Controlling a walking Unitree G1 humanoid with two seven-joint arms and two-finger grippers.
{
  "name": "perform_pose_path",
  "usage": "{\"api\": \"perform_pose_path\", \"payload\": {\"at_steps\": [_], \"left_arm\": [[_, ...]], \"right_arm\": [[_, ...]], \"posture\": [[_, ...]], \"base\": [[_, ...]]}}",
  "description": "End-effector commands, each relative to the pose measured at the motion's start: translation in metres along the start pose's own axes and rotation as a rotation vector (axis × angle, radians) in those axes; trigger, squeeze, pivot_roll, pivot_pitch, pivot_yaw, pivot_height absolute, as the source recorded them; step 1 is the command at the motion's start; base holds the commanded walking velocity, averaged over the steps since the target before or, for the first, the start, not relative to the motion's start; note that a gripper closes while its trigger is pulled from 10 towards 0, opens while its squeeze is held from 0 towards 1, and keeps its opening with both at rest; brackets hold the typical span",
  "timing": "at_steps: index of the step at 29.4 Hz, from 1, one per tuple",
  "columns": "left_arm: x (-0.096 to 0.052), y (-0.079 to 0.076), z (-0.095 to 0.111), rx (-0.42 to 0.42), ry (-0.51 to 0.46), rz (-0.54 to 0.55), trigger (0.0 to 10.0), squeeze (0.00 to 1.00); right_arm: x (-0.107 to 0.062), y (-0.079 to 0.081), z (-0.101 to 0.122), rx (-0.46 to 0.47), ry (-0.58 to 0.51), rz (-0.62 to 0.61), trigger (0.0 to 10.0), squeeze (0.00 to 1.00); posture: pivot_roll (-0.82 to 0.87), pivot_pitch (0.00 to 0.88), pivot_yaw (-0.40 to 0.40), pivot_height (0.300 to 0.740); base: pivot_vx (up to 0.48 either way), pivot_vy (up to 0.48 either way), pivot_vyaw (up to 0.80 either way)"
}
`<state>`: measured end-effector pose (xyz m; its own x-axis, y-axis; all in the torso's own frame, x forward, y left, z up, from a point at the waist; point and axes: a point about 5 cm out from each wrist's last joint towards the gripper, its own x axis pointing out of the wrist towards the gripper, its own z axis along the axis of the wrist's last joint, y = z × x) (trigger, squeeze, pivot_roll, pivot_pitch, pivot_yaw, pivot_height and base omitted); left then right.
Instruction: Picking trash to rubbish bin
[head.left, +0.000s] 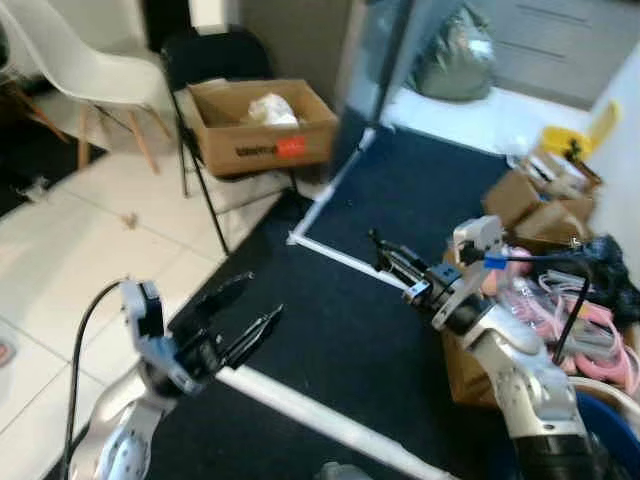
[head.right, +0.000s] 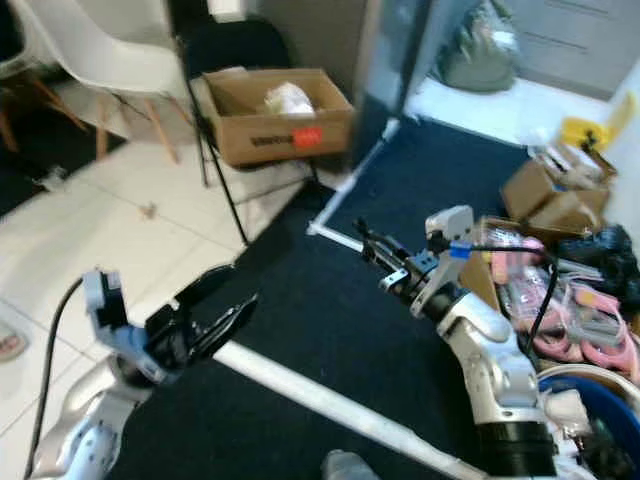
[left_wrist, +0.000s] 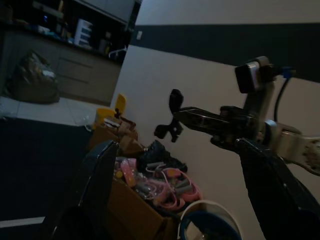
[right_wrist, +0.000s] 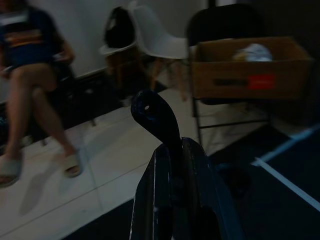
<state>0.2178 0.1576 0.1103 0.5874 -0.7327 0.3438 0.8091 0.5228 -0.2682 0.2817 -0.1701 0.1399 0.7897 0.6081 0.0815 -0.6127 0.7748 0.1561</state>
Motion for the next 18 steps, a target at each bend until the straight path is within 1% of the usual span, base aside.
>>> {"api": "perform_pose_path", "payload": {"at_steps": [1, 5, 12, 14, 18], "left_arm": [[0.0028, 0.0007, 0.0001, 0.018, 0.003, 0.028, 10.0, 0.0], [0.0059, 0.0053, 0.0027, 0.026, 0.013, 0.084, 10.0, 0.0], [0.0103, 0.0062, 0.0069, 0.035, -0.002, 0.083, 10.0, 0.0], [0.0109, 0.006, 0.0084, 0.052, -0.009, 0.083, 10.0, 0.0], [0.0118, 0.0055, 0.0089, 0.051, -0.014, 0.079, 10.0, 0.0]], "right_arm": [[-0.0008, -0.0007, 0.0, -0.012, 0.009, 0.0, 10.0, 0.0], [-0.0007, -0.0006, 0.0, -0.014, 0.009, 0.002, 10.0, 0.0], [-0.0003, -0.0006, -0.0004, -0.015, 0.007, 0.004, 10.0, 0.0], [-0.0002, -0.0005, -0.0009, -0.015, 0.007, 0.003, 10.0, 0.0], [0.0007, 0.0012, -0.0004, -0.018, -0.003, 0.016, 10.0, 0.0]], "posture": [[-0.01, 0.0, -0.035, 0.74], [-0.01, 0.0, -0.035, 0.74], [-0.01, 0.0, -0.038, 0.74], [-0.01, 0.0, -0.038, 0.74], [0.0, 0.0, -0.038, 0.74]], "base": [[0.0, 0.0, -0.8], [0.0, 0.0, -0.8], [0.0, 0.0, -0.8], [0.0, 0.0, 0.0], [0.407, 0.0, 0.0]]}}
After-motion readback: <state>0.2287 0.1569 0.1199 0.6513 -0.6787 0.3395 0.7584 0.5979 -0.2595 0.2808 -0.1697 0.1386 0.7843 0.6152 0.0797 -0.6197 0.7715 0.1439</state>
